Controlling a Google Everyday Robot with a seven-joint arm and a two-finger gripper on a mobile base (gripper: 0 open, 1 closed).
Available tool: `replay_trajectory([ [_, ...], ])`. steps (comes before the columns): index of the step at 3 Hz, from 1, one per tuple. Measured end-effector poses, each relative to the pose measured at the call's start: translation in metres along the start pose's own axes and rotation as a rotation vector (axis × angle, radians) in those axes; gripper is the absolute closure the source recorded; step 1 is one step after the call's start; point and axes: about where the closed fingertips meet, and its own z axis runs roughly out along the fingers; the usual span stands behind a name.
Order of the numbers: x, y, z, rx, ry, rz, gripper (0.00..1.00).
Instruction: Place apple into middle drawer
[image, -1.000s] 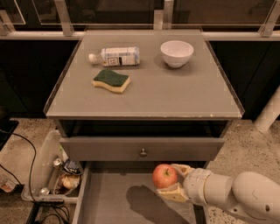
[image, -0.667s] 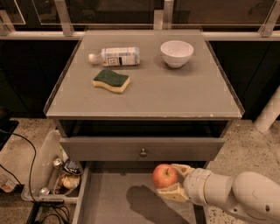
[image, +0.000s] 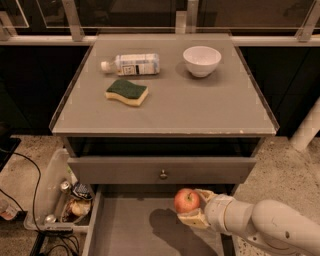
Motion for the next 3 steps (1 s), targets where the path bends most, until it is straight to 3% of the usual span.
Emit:
replay_trajectory([
  [2, 0.056, -0.011, 0.065, 0.085, 0.019, 0.037, 1.0],
  [3, 0.08, -0.002, 0.095, 0.083, 0.058, 0.028, 1.0],
])
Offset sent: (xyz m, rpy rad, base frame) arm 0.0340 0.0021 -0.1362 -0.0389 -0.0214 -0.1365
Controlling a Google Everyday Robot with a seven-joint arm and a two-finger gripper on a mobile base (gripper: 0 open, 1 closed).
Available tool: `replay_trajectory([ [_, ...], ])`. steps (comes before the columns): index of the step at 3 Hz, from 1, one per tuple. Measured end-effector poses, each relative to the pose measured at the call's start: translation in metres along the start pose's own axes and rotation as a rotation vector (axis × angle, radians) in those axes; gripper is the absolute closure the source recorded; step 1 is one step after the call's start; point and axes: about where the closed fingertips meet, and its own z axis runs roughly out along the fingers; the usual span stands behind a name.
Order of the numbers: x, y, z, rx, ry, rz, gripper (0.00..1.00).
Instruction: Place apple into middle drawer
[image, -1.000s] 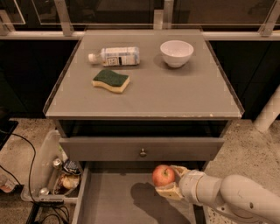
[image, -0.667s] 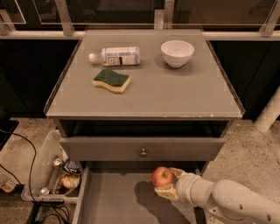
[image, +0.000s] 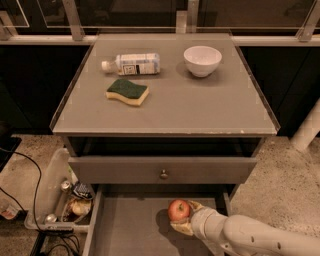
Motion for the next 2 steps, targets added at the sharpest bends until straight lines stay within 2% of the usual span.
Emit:
replay_trajectory([
  [2, 0.004, 0.0048, 0.0117, -0.011, 0.01, 0.007, 1.0],
])
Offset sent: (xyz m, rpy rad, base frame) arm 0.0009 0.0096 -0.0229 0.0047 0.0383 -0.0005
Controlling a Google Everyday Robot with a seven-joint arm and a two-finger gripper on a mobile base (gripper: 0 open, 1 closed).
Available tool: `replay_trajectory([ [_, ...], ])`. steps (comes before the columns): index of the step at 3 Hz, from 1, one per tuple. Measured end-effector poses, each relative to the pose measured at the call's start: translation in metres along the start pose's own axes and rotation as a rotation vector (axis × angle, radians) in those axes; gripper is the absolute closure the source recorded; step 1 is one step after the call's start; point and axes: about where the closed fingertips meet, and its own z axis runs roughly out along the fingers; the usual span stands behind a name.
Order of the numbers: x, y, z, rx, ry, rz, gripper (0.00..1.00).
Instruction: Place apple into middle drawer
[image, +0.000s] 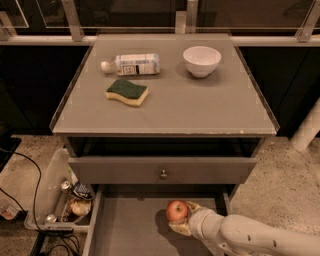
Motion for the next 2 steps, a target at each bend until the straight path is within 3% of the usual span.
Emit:
replay_trajectory([
  [2, 0.049, 0.02, 0.045, -0.02, 0.099, 0.044, 1.0],
])
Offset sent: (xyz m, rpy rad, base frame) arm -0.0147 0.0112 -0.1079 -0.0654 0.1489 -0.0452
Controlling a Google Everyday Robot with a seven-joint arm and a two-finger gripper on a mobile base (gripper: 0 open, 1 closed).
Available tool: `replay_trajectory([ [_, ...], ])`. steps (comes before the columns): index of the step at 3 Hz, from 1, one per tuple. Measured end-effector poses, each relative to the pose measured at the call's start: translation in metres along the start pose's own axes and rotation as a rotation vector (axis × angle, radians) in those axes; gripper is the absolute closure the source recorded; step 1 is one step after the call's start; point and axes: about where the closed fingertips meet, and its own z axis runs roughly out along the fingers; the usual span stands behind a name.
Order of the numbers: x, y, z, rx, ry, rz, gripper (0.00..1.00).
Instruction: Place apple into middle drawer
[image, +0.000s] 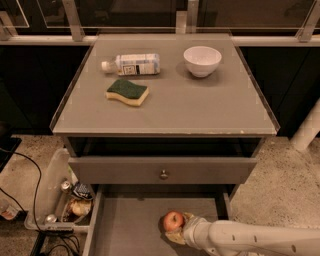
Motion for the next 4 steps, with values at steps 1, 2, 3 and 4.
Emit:
replay_trajectory([
  [1, 0.0133, 0.004, 0.0152, 0.013, 0.019, 0.017, 1.0],
  [2, 0.0141, 0.004, 0.0158, 0.014, 0.02, 0.018, 0.82],
  [3, 0.014, 0.004, 0.0158, 0.014, 0.02, 0.018, 0.59],
  [4, 0.014, 0.004, 0.0158, 0.014, 0.02, 0.018, 0.36],
])
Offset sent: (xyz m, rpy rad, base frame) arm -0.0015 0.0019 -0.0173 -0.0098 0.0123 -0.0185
